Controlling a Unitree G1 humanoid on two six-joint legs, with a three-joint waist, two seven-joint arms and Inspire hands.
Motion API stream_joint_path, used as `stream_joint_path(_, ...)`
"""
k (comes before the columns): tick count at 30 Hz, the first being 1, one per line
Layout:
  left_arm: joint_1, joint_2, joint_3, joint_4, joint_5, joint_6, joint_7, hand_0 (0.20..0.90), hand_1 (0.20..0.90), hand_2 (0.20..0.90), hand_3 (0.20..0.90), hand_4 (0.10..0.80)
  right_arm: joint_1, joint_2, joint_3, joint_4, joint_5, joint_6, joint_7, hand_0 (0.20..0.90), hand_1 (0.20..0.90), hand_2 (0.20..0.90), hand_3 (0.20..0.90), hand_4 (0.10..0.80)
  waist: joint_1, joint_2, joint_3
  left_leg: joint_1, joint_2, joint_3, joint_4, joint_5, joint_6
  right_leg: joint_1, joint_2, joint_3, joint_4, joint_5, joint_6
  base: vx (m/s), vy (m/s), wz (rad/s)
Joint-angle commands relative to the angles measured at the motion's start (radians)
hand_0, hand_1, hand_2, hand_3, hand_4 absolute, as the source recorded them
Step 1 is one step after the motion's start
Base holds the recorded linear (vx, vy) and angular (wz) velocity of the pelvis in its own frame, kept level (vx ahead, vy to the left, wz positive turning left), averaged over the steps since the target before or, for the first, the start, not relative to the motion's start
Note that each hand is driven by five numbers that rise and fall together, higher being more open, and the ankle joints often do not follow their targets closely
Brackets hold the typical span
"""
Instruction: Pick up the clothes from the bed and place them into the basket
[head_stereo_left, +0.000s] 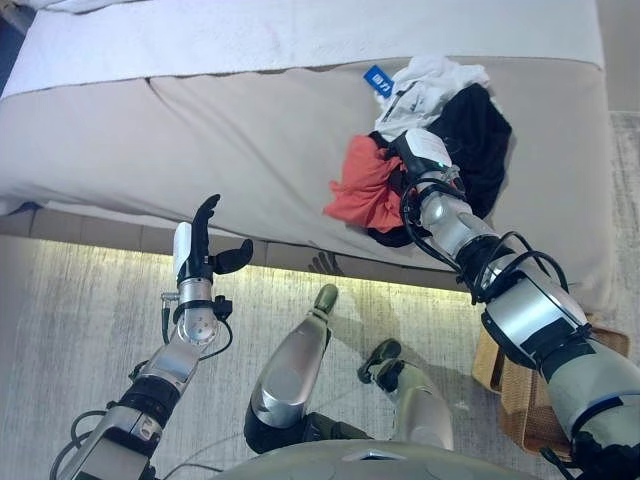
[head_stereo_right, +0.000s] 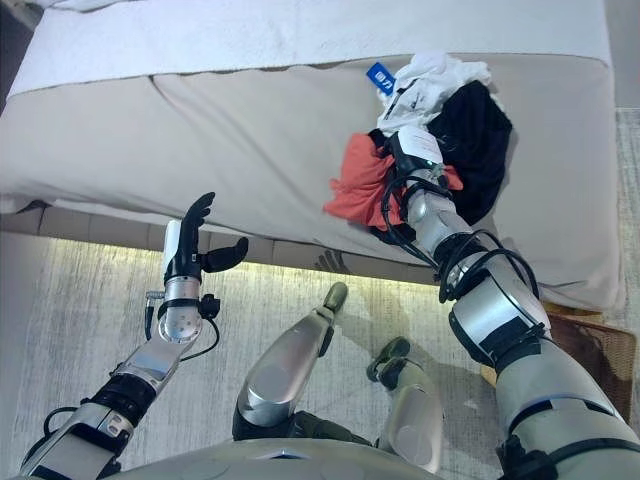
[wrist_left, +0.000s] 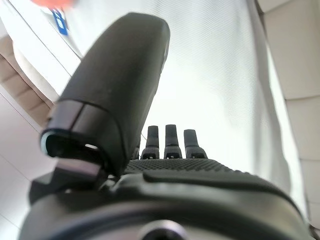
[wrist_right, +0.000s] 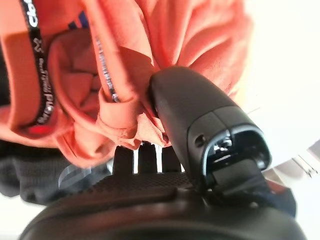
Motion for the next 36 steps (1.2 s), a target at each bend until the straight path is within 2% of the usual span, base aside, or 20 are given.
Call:
stream_joint_path(1, 0.016, 0.042, 0.007, -0.025, 0.026, -0.017, 0.019, 0.900, 0.900, 0.900, 0.900, 0.800, -0.060, -0.060, -0.026, -0.090, 0.038, -0.042, -0.063, 0.300, 0.300, 0.300, 0.200, 0.100, -0.026, -0.058, -0.171, 0.035, 0.058, 0.061, 0.003, -0.096, 0.013, 0.107, -0.037, 0.026, -0.168, 0.126, 0.038, 0.119, 0.014, -0.11)
stream_joint_path(6, 0.024, 0.034, 0.013, -0.013, 0.031, -0.014, 0.011, 0.900, 0.900, 0.900, 0.900, 0.800, -0.042, -0.094, -0.043, -0.144, 0.074, -0.015, -0.085, 0.300, 0.300, 0.300, 0.200, 0.100, -0.044, -0.069, -0.226, 0.080, 0.065, 0.077, -0.010, -0.103, 0.011, 0.150, -0.032, 0.037, -0.195, 0.132, 0.041, 0.077, 0.016, -0.10)
stream_joint_path(13, 0.031, 0.019, 0.021, 0.025, 0.043, -0.018, -0.006, 0.900, 0.900, 0.900, 0.900, 0.800, -0.025, -0.164, -0.130, -0.241, 0.215, -0.027, -0.135, 0.300, 0.300, 0.300, 0.200, 0.100, -0.081, -0.080, -0.287, 0.141, 0.080, 0.103, -0.046, -0.108, 0.008, 0.197, -0.023, 0.052, -0.240, 0.147, 0.048, 0.030, 0.019, -0.07)
stream_joint_path(22, 0.041, 0.008, 0.013, 0.069, 0.037, -0.047, -0.012, 0.900, 0.900, 0.900, 0.900, 0.800, 0.009, -0.322, -0.236, -0.352, 0.307, -0.059, -0.136, 0.300, 0.300, 0.300, 0.200, 0.100, -0.168, -0.101, -0.370, 0.230, 0.115, 0.168, -0.180, -0.079, -0.006, 0.210, 0.006, 0.105, -0.331, 0.186, 0.068, 0.027, 0.010, -0.16)
stream_joint_path(29, 0.050, 0.008, 0.015, 0.109, 0.043, -0.093, -0.017, 0.900, 0.900, 0.900, 0.900, 0.800, 0.129, -0.432, -0.329, -0.390, 0.299, -0.049, -0.083, 0.300, 0.300, 0.300, 0.200, 0.100, -0.251, -0.109, -0.400, 0.285, 0.149, 0.248, -0.273, -0.050, -0.027, 0.200, 0.033, 0.150, -0.410, 0.226, 0.081, 0.017, -0.013, -0.34)
stream_joint_path(36, 0.033, -0.004, 0.014, 0.130, 0.055, -0.094, -0.034, 0.900, 0.900, 0.900, 0.900, 0.800, 0.302, -0.464, -0.424, -0.381, 0.294, -0.053, -0.049, 0.300, 0.300, 0.300, 0.200, 0.100, -0.335, -0.112, -0.409, 0.318, 0.169, 0.312, -0.299, -0.056, -0.037, 0.195, 0.064, 0.216, -0.463, 0.250, 0.078, 0.035, -0.031, -0.38)
